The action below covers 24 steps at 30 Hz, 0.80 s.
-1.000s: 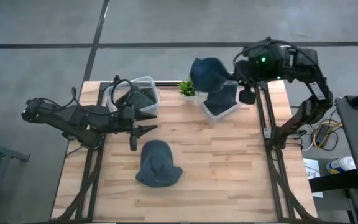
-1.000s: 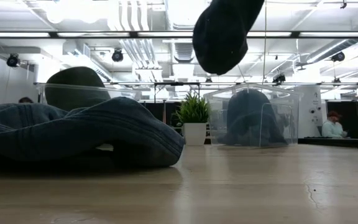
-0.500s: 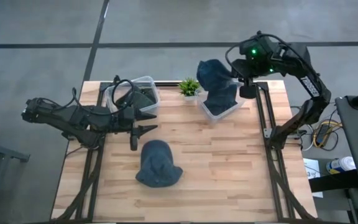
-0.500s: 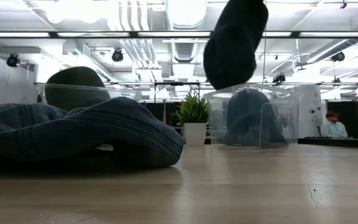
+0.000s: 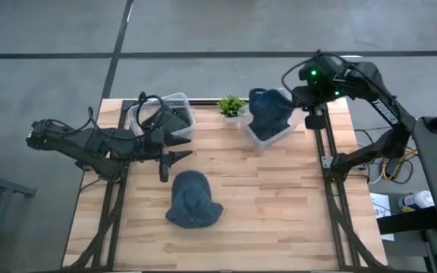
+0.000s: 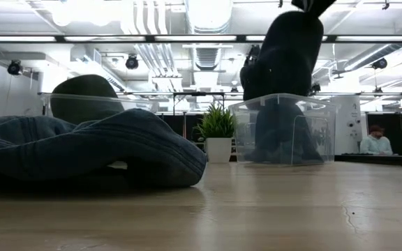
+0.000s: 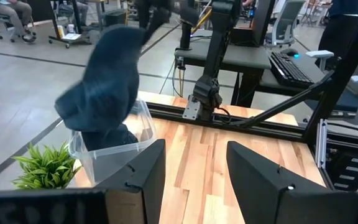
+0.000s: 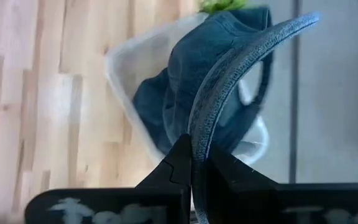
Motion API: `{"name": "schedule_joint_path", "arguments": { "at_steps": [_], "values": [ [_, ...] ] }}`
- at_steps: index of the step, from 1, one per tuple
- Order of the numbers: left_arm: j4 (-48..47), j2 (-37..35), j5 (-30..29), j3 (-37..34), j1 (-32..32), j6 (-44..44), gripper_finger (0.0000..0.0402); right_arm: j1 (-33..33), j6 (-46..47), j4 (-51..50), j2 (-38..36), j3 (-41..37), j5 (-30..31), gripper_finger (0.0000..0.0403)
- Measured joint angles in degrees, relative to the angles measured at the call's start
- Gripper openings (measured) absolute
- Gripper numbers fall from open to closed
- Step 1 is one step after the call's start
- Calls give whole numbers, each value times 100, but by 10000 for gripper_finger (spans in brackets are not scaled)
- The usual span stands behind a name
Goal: Pick & Place hat
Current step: Put the right blue cap into the right transparent bin
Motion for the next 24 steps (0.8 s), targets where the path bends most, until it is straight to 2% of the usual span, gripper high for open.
{"name": "schedule_joint_path", "arguments": {
  "at_steps": [9,24],
  "values": [
    [3,0,0,0,47,-227,163,-108,-495,2,275,-743,-90,8],
    [-4,0,-55,0,75,-330,163,-277,-924,34,860,-869,-445,8]
  ]
}}
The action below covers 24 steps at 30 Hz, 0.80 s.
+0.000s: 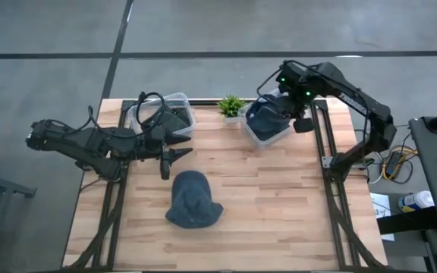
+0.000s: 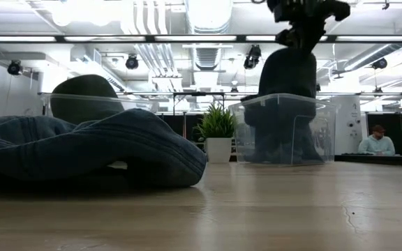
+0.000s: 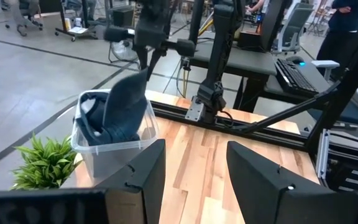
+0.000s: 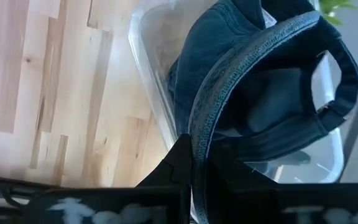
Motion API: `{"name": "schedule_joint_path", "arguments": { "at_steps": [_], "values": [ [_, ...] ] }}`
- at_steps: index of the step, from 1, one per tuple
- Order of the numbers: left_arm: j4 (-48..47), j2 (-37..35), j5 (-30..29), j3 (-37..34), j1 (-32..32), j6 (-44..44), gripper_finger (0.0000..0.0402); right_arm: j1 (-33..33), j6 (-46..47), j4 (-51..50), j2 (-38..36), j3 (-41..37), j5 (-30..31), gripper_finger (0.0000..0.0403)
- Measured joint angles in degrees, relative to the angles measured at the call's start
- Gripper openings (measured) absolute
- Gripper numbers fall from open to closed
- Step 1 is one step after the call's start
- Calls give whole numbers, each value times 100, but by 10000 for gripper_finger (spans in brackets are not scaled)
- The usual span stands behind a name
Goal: Pick & Place hat
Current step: Put the right blue cap into the right transparent bin
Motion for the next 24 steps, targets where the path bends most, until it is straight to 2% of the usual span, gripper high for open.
{"name": "schedule_joint_path", "arguments": {
  "at_steps": [12,20,24],
  "values": [
    [-9,0,-44,0,4,-78,163,-377,-123,225,1015,-74,-21,8],
    [-46,0,-44,0,3,-144,163,-706,44,367,1566,-94,-794,10],
    [-48,2,-46,0,2,-158,163,-828,169,374,1834,-98,-927,11]
  ]
}}
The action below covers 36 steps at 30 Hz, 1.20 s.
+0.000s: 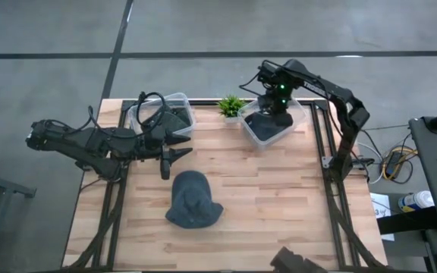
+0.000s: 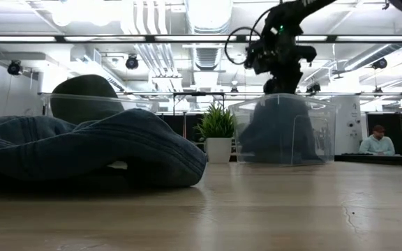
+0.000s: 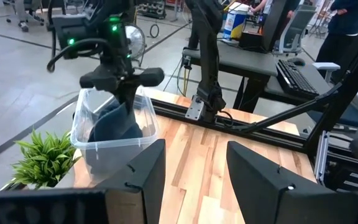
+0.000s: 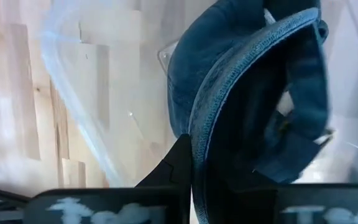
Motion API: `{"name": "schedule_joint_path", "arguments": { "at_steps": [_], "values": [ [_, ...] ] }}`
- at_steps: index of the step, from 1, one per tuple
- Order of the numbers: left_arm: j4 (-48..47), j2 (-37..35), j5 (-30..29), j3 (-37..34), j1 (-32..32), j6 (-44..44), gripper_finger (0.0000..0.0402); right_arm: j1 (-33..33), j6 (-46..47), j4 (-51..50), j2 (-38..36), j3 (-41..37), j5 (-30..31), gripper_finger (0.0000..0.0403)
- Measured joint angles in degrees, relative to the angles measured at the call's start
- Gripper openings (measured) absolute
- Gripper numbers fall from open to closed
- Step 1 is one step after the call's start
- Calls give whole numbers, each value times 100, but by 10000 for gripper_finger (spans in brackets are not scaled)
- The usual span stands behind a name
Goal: Pick & Place hat
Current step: Put the right blue cap into the right transparent bin
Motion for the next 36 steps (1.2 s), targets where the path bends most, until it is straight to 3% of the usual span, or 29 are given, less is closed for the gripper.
{"name": "schedule_joint_path", "arguments": {
  "at_steps": [11,17,29,36],
  "values": [
    [8,0,2,-33,-2,-151,163,-236,94,172,347,-11,-285,12],
    [22,0,2,-168,-2,-305,163,-326,607,589,332,-22,-206,17],
    [55,2,2,-280,-2,-341,163,-329,1104,441,291,170,-223,142],
    [57,2,4,-280,-2,-314,163,-322,1193,48,282,609,-241,195]
  ]
}}
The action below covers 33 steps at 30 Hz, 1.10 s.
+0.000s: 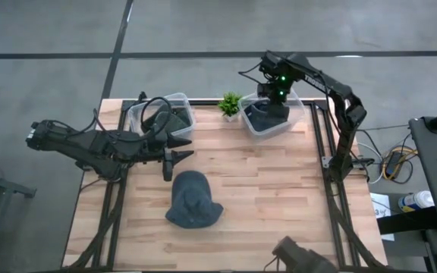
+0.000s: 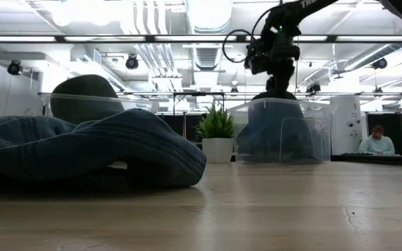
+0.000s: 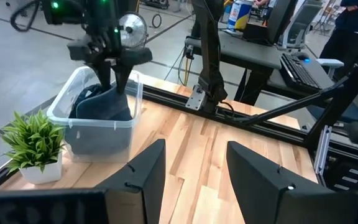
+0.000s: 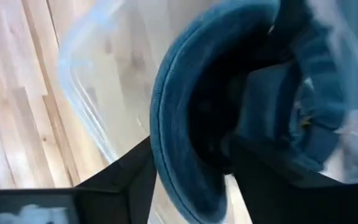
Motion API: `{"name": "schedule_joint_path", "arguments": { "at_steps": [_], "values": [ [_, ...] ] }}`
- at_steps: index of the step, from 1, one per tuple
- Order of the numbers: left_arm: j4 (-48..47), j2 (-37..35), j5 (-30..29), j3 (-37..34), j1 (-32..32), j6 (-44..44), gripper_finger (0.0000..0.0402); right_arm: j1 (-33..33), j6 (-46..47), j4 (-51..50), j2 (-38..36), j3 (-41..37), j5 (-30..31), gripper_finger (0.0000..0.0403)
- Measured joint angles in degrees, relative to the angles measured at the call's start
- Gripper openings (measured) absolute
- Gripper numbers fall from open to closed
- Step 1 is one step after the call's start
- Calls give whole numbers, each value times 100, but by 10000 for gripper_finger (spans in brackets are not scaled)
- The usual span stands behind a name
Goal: Pick & Place hat
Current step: Put the right blue cap into the right transparent bin, then put the blue cap into the right transparent bin
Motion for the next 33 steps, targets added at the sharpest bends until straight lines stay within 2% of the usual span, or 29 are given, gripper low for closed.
{"name": "schedule_joint_path", "arguments": {
  "at_steps": [9,16,20,27,33],
  "values": [
    [1,0,0,0,4,40,163,0,300,-241,-7,1174,24,224],
    [-201,-11,300,0,2,-22,163,181,1302,-455,-84,2291,-11,226],
    [-486,-44,498,0,-1,-366,163,498,1572,-456,-304,2717,-397,224],
    [-1269,-96,927,0,2,-1447,163,1312,2246,-453,-904,2862,-566,224],
    [-2405,-95,1338,0,0,-3390,163,2118,3181,-460,-1415,2587,-578,221]
  ]
}}
